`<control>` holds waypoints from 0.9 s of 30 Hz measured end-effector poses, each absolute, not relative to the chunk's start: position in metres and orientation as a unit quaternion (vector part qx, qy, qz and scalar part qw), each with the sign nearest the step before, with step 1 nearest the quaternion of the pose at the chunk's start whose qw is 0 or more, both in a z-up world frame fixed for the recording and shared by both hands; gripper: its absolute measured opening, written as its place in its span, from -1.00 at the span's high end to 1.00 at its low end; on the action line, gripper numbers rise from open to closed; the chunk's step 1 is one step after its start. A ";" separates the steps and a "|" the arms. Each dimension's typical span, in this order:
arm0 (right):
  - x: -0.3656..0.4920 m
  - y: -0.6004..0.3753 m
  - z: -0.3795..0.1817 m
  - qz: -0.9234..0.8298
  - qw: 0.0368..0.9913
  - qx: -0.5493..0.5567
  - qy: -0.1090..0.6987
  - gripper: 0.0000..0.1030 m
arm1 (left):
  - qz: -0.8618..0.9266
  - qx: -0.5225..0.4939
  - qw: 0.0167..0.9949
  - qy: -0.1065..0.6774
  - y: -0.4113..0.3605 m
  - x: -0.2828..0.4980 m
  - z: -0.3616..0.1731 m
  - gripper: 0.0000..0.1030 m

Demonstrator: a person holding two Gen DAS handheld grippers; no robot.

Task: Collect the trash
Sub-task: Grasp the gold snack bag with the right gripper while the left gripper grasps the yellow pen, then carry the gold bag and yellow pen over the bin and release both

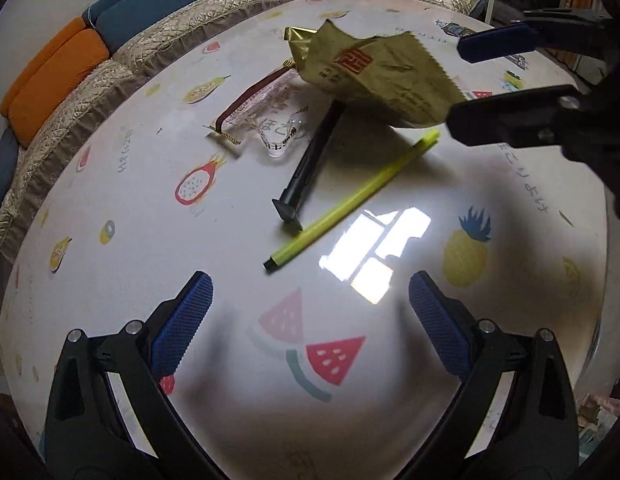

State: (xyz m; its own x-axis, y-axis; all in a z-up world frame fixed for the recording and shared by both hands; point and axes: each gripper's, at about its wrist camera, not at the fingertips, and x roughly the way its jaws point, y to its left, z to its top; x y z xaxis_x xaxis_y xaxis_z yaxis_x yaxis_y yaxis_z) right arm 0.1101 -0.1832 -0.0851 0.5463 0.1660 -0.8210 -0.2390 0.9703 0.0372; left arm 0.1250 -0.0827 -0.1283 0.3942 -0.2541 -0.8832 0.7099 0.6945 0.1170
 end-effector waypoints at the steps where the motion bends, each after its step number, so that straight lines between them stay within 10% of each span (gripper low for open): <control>1: 0.119 -0.182 -0.089 0.109 0.878 -0.043 0.464 -0.46 | -0.305 0.249 0.794 0.463 -0.083 0.131 -0.132 -0.86; 9: 0.160 -0.204 -0.112 0.063 0.868 0.004 0.492 0.51 | -0.347 0.217 0.780 0.474 -0.086 0.154 -0.144 -0.42; 14: 0.142 -0.222 -0.110 0.059 0.871 0.033 0.486 0.51 | -0.360 0.221 0.777 0.467 -0.086 0.136 -0.136 0.65; 27: 0.076 -0.244 -0.069 0.079 0.881 0.052 0.464 0.52 | -0.358 0.193 0.781 0.475 -0.079 0.084 -0.123 0.87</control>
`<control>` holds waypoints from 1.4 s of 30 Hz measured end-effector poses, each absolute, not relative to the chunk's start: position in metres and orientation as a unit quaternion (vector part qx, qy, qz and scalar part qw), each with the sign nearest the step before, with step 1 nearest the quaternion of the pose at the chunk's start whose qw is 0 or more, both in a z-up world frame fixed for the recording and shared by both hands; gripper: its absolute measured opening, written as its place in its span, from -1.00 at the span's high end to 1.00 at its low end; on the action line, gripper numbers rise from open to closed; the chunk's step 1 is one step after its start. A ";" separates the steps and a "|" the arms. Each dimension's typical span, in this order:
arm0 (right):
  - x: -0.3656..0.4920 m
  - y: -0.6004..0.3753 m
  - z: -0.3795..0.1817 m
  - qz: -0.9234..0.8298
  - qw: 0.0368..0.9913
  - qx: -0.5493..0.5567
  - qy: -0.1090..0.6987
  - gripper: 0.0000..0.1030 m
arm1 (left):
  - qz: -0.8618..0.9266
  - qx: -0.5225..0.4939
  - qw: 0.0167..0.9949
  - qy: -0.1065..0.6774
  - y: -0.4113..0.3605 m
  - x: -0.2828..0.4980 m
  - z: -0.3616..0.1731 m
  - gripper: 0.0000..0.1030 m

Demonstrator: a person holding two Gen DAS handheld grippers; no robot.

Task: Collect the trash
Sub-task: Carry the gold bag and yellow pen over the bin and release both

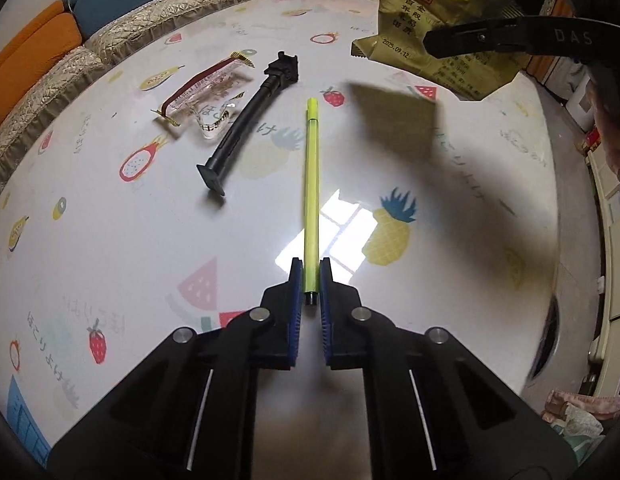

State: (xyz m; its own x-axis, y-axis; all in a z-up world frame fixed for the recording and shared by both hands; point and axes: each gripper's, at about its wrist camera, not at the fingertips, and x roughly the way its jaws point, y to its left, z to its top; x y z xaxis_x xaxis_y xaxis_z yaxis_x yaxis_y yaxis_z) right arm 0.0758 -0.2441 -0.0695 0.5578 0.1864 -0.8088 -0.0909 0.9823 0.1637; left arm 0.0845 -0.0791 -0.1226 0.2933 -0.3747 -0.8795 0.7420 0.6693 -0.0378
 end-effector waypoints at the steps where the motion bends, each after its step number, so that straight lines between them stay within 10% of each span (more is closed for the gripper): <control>1: 0.071 -0.246 -0.066 0.082 0.882 0.057 0.461 0.52 | -0.360 0.194 0.781 0.472 -0.079 0.079 -0.119 0.87; 19: -0.157 -0.339 -0.056 0.074 0.873 0.164 0.453 0.52 | -0.486 0.244 0.725 0.423 -0.177 -0.079 -0.067 0.87; 40: -0.300 -0.379 -0.262 -0.006 0.753 0.328 0.570 0.42 | -0.543 0.330 0.571 0.519 -0.285 -0.234 -0.221 0.87; 42: -0.301 -0.377 -0.278 -0.012 0.740 0.328 0.588 0.18 | -0.531 0.352 0.565 0.524 -0.289 -0.239 -0.234 0.43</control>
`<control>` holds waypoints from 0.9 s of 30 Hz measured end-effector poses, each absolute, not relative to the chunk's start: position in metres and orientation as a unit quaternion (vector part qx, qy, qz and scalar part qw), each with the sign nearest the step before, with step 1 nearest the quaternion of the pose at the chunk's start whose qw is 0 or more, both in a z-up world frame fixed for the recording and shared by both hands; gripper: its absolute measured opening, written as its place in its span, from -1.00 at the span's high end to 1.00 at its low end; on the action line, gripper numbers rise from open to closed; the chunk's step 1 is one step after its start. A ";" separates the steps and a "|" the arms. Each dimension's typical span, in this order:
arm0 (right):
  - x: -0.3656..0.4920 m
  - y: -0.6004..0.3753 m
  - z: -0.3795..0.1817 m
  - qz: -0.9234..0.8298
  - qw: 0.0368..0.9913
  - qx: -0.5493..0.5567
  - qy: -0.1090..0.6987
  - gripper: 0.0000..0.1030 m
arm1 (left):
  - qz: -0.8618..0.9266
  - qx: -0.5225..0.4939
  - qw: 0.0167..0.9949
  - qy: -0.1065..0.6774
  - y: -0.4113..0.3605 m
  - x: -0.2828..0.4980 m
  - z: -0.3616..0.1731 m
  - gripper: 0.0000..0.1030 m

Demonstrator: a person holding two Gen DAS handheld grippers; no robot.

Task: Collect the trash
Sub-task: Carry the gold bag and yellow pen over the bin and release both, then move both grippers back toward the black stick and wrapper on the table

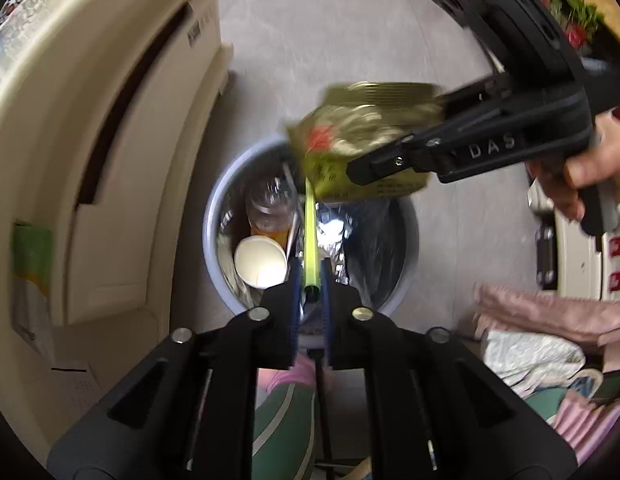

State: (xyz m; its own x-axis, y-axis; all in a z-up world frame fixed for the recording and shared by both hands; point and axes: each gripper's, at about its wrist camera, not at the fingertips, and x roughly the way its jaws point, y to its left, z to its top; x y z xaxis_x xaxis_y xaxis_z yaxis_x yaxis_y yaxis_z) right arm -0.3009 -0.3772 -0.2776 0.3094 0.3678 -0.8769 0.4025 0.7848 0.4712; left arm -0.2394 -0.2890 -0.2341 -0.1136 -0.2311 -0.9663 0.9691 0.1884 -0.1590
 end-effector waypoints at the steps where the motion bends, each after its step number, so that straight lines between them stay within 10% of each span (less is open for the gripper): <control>1: -0.302 -0.378 -0.281 -0.022 0.740 0.323 0.589 0.13 | -0.522 0.359 0.568 0.526 -0.290 -0.239 -0.238 0.13; 3: -0.304 -0.380 -0.283 -0.035 0.741 0.321 0.588 -0.09 | -0.519 0.359 0.583 0.512 -0.287 -0.236 -0.233 -0.34; 6: -0.306 -0.386 -0.275 -0.047 0.752 0.319 0.574 -0.37 | -0.514 0.342 0.606 0.502 -0.274 -0.226 -0.214 -0.34; 27: -0.154 -0.346 -0.126 0.068 0.836 0.218 0.499 -0.43 | -0.346 0.223 0.789 0.457 -0.142 -0.036 -0.091 -0.44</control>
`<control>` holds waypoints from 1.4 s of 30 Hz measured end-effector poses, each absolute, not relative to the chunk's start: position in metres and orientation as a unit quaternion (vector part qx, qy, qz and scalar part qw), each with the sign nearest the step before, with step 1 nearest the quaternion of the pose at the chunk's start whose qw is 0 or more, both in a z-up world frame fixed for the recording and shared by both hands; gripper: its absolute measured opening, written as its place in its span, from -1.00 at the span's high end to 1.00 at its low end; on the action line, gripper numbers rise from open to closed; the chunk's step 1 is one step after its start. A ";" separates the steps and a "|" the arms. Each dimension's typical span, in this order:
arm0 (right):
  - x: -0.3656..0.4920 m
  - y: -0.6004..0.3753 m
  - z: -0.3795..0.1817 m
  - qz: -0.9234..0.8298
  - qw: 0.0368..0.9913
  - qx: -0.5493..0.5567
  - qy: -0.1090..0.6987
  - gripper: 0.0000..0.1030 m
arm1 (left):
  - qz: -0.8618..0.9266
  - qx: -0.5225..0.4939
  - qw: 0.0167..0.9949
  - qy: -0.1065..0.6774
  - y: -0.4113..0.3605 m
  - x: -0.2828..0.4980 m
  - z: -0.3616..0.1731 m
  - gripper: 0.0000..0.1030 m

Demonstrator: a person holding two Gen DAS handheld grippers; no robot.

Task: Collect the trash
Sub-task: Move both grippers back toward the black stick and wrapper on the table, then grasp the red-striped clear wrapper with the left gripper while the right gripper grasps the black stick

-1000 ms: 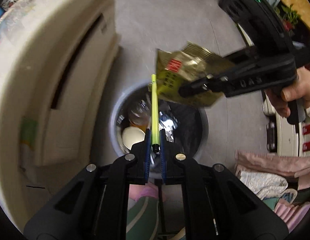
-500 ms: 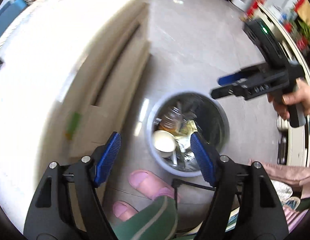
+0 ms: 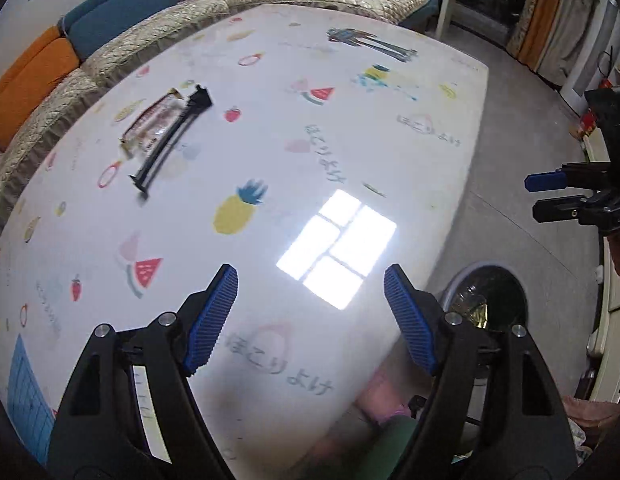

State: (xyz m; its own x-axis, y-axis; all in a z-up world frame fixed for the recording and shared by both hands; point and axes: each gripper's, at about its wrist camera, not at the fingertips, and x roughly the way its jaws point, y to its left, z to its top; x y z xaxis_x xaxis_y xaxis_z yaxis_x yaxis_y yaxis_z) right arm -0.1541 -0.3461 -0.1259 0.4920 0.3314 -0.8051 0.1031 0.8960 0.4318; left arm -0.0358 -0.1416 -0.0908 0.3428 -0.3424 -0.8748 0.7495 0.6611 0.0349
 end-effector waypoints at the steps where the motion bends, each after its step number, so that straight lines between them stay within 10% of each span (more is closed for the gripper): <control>1: -0.142 -0.343 -0.118 0.074 0.838 0.217 0.495 -0.47 | -0.338 0.225 0.794 0.452 -0.140 -0.030 -0.088 -0.45; 42: 0.220 -0.235 -0.129 -0.022 0.756 0.277 0.592 -0.50 | -0.297 0.254 0.813 0.432 -0.105 0.256 -0.119 -0.79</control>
State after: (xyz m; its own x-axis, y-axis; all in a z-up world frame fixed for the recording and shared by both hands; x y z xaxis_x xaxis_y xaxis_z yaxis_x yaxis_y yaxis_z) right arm 0.2201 -0.2346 -0.1290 0.2971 0.2951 -0.9081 0.3602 0.8461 0.3928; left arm 0.2557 -0.1047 -0.1188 0.4502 -0.2630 -0.8533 0.7027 0.6940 0.1569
